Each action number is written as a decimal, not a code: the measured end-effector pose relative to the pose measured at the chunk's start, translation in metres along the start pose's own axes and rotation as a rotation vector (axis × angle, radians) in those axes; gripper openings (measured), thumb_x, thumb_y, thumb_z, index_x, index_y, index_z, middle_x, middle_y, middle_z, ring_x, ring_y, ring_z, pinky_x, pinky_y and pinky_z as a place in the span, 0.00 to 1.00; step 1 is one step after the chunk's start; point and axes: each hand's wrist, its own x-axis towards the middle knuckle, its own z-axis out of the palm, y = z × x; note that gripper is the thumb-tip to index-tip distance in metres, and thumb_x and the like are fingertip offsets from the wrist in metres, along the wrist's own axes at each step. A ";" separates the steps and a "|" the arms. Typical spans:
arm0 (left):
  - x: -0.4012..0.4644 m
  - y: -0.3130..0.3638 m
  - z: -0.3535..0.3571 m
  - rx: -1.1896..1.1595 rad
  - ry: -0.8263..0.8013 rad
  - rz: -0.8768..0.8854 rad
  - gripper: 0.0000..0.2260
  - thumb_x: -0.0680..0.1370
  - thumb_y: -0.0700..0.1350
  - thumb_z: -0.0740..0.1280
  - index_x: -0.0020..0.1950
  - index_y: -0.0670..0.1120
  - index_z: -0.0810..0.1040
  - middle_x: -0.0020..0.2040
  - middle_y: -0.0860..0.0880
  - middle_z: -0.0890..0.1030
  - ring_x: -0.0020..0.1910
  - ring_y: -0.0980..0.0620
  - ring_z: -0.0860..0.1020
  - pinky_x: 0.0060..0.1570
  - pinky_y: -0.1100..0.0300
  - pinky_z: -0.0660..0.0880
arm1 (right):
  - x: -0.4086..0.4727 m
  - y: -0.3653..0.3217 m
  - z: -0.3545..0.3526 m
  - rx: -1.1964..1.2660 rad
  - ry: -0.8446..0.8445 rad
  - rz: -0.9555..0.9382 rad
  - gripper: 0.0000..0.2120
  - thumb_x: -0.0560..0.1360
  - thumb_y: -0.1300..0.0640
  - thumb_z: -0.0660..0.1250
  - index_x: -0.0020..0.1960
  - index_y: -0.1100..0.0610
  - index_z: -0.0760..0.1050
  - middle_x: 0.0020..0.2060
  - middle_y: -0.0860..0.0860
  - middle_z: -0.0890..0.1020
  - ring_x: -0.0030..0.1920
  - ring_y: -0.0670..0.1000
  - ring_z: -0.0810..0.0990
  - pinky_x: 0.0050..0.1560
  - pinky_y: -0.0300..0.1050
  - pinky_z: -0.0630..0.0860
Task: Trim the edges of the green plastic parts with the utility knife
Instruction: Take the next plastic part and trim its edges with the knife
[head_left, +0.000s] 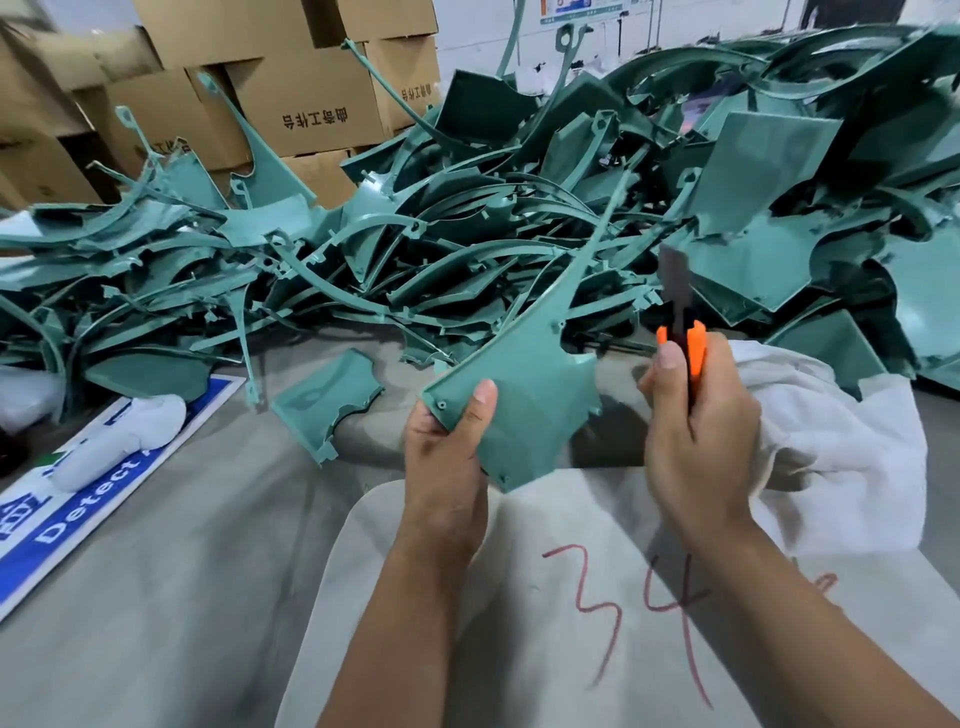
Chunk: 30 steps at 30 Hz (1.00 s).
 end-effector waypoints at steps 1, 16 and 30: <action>0.001 -0.001 0.000 0.056 0.018 0.049 0.11 0.79 0.43 0.70 0.60 0.46 0.83 0.59 0.43 0.85 0.57 0.45 0.84 0.53 0.52 0.81 | -0.002 -0.001 0.000 -0.034 -0.034 -0.081 0.16 0.87 0.45 0.54 0.46 0.54 0.69 0.33 0.49 0.76 0.33 0.51 0.74 0.34 0.50 0.70; -0.006 -0.003 0.007 0.429 -0.115 0.267 0.22 0.81 0.30 0.62 0.67 0.50 0.81 0.55 0.50 0.86 0.50 0.56 0.82 0.52 0.66 0.77 | -0.025 -0.019 0.017 -0.269 -0.465 -0.383 0.17 0.85 0.44 0.55 0.46 0.54 0.70 0.31 0.45 0.73 0.29 0.52 0.71 0.29 0.50 0.66; -0.005 -0.003 -0.001 0.591 -0.002 0.327 0.13 0.82 0.38 0.65 0.63 0.48 0.84 0.53 0.50 0.87 0.55 0.53 0.83 0.56 0.54 0.81 | -0.015 -0.007 0.012 -0.232 -0.402 -0.257 0.16 0.86 0.44 0.56 0.45 0.52 0.70 0.26 0.45 0.71 0.24 0.49 0.70 0.27 0.46 0.63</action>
